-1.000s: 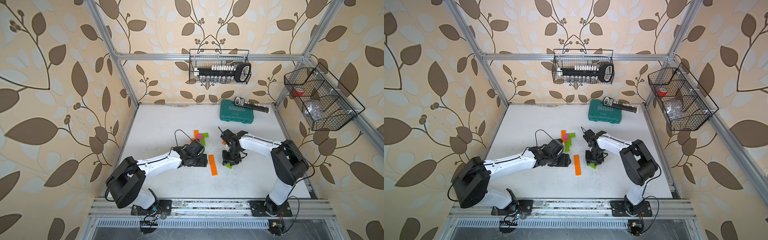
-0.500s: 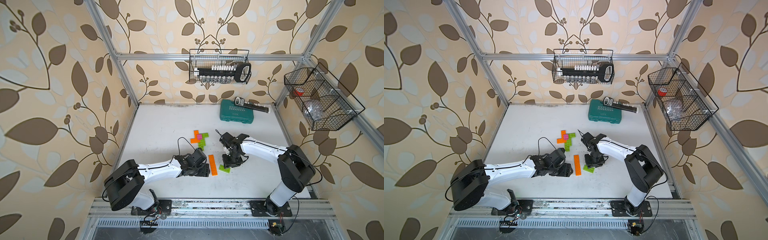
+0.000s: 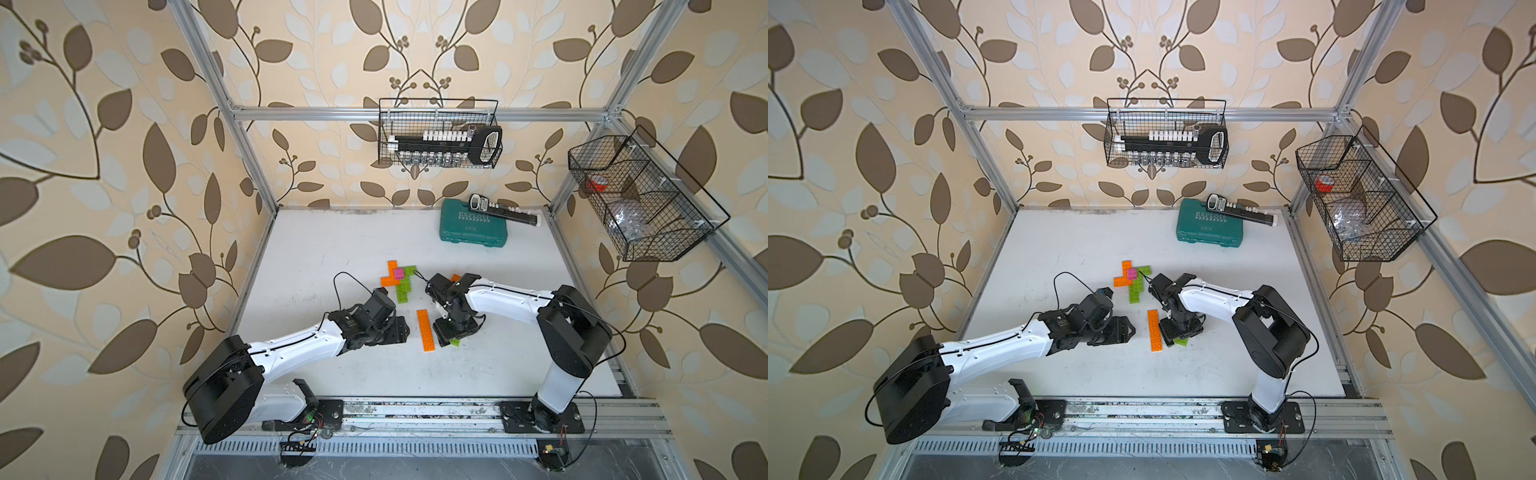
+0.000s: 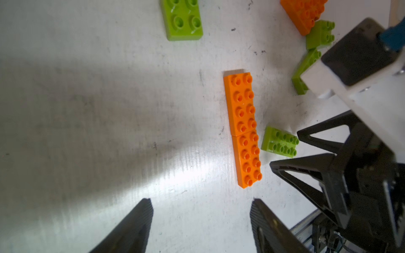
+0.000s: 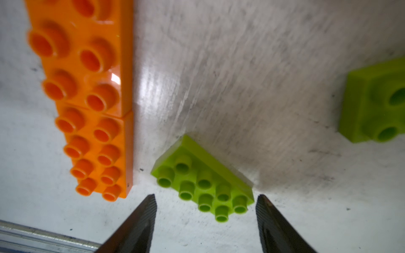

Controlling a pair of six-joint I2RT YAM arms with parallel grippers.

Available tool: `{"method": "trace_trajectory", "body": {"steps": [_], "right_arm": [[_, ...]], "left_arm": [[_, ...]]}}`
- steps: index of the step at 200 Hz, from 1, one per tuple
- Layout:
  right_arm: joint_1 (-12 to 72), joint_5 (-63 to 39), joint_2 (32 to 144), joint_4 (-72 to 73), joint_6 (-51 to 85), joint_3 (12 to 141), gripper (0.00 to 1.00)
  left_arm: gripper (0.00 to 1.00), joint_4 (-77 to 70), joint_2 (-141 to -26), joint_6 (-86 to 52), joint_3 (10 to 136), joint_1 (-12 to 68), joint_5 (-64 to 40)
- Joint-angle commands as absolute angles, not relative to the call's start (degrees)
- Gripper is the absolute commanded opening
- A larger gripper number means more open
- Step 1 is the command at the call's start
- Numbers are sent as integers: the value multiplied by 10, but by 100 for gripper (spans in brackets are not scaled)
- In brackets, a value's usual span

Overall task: Assemble a small pinwheel with lego
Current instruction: Assemble the lego brick at the center of the board.

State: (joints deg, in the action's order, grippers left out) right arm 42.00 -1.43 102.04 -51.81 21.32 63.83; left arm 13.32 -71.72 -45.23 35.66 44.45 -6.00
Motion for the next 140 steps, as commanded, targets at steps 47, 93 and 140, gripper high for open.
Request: {"method": "trace_trajectory", "body": {"steps": [47, 93, 140], "right_arm": [[421, 33, 1063, -537, 238, 685, 61], [395, 20, 1079, -532, 274, 686, 49], [382, 7, 1065, -522, 294, 672, 47]], "left_arm": [[73, 185, -610, -429, 308, 324, -102], [73, 190, -605, -421, 309, 304, -114], [73, 179, -627, -407, 326, 308, -127]]}}
